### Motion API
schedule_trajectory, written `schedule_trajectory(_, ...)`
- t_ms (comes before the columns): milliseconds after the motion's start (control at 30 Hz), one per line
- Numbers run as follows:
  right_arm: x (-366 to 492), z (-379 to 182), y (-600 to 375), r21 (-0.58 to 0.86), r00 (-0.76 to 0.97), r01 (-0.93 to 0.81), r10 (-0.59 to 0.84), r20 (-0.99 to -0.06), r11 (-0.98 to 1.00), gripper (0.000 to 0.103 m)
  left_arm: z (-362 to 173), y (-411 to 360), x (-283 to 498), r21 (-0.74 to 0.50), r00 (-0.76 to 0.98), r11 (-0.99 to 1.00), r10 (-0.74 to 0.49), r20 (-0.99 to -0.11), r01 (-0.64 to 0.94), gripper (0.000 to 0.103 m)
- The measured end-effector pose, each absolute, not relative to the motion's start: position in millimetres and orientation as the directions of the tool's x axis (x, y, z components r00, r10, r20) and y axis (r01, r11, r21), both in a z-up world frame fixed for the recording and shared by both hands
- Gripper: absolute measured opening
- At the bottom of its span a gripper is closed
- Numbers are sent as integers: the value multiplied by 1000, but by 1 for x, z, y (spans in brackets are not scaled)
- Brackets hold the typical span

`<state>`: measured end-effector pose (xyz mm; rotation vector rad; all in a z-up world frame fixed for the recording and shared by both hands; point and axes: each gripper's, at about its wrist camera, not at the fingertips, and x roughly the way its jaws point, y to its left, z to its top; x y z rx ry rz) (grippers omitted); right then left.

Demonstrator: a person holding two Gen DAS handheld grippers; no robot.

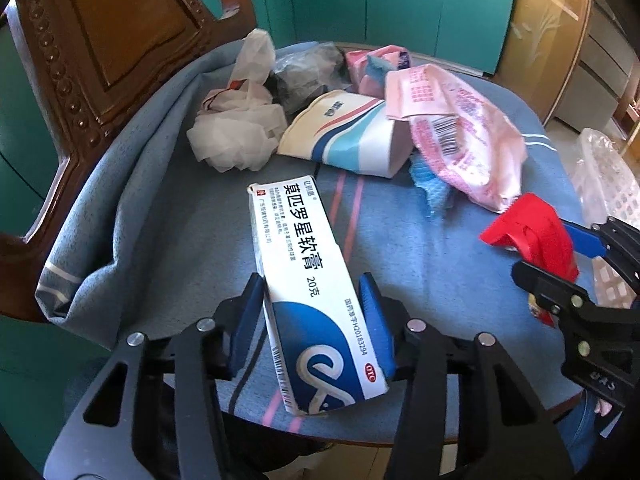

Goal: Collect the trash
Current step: 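Lift the ointment box with the left gripper while the right gripper holds the red packet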

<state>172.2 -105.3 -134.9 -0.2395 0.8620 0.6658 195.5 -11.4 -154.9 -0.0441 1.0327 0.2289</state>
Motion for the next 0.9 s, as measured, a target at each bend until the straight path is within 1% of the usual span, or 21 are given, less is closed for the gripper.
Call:
schedule_trajectory(233, 171, -128, -111, 83, 484, -620, 464, -742, 780, 51, -137, -17, 176, 41, 530, 979, 143, -836, -200, 48)
schedule_trajectory(267, 170, -126, -113, 86, 488, -620, 469, -736, 780, 51, -121, -7, 163, 36, 542, 979, 141, -829, -200, 48)
schedule_trajectory(467, 168, -108, -125, 113, 525, -609, 506, -684, 785, 51, -96, -11, 147, 48, 615, 979, 162, -772, -198, 48)
schedule_trajectory(600, 166, -99, -134, 134, 544, -598, 524, -656, 790, 51, -77, -3, 141, 36, 639, 981, 150, -754, -189, 48)
schedule_trajectory(700, 167, -97, -138, 147, 545, -591, 527, -652, 793, 51, -74, -3, 140, 35, 640, 982, 147, -754, -184, 48)
schedule_trajectory(900, 168, -104, -132, 124, 535, -588, 499, -682, 799, 51, -96, -10, 152, 57, 606, 984, 149, -781, -169, 48)
